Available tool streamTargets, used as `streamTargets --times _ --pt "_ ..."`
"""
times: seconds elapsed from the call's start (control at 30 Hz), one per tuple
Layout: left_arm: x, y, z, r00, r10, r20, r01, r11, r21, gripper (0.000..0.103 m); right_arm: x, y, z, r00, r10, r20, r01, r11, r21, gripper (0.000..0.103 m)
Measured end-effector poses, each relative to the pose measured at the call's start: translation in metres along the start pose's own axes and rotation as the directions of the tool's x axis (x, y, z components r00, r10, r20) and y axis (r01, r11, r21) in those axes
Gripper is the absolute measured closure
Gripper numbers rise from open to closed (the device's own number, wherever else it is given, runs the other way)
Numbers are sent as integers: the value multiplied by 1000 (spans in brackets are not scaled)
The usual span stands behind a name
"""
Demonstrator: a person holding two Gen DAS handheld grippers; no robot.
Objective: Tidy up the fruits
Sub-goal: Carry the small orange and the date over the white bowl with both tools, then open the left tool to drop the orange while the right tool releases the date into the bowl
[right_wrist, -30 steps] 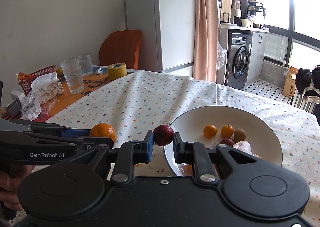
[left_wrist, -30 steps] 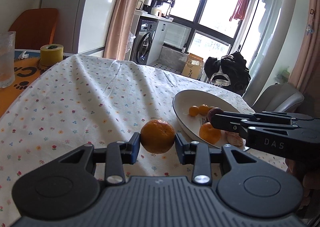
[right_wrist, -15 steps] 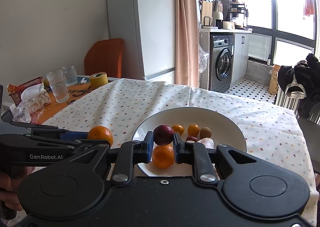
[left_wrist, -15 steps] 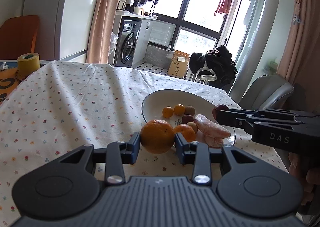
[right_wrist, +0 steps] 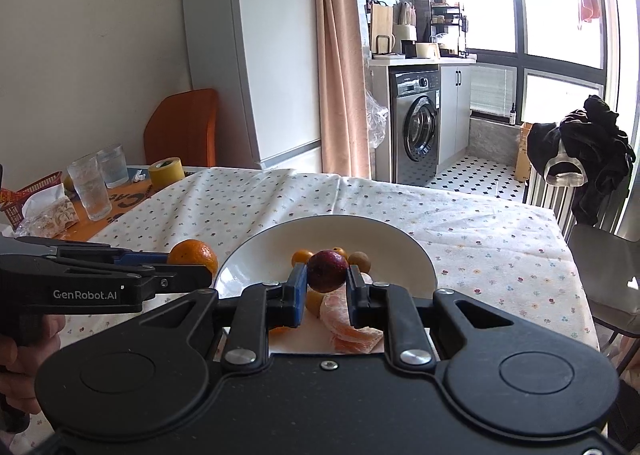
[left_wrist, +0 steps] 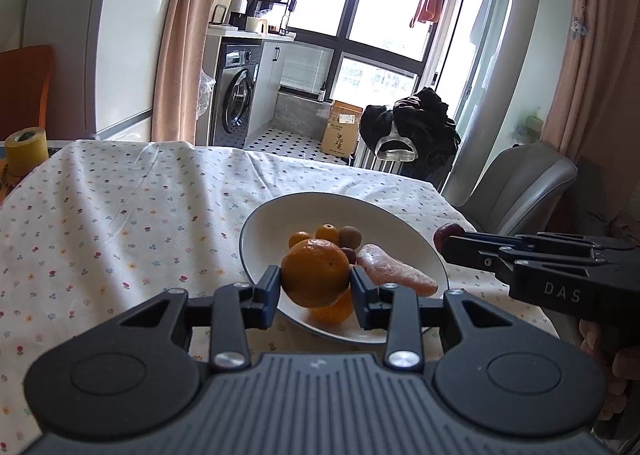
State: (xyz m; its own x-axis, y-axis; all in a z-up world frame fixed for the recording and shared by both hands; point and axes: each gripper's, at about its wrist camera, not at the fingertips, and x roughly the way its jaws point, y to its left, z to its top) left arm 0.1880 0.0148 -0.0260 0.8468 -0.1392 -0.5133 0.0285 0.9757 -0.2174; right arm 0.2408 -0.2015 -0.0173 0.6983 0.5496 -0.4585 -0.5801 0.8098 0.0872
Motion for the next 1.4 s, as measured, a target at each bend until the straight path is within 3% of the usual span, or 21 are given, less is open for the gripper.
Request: streamTargets --times 0.53,0.93,1.07,1.33,1.4 --pt "34 -12 17 1000 16 -19 -15 1000 21 67 1 -14 -3 1000 -6 0 6 999 33 84" --pt "18 8 14 998 62 -19 -62 998 -28 63 12 3 -3 999 39 -8 -39 999 19 84" --pt "8 15 10 997 81 -12 -81 996 -46 52 18 10 -3 998 54 -14 -53 998 16 84" --pt "-7 26 2 995 96 -17 -97 993 -62 45 27 26 -4 996 79 -35 -79 997 3 84" --pt "-9 27 1 995 98 -18 -99 993 -61 42 28 29 -4 996 84 -36 -85 996 -1 76"
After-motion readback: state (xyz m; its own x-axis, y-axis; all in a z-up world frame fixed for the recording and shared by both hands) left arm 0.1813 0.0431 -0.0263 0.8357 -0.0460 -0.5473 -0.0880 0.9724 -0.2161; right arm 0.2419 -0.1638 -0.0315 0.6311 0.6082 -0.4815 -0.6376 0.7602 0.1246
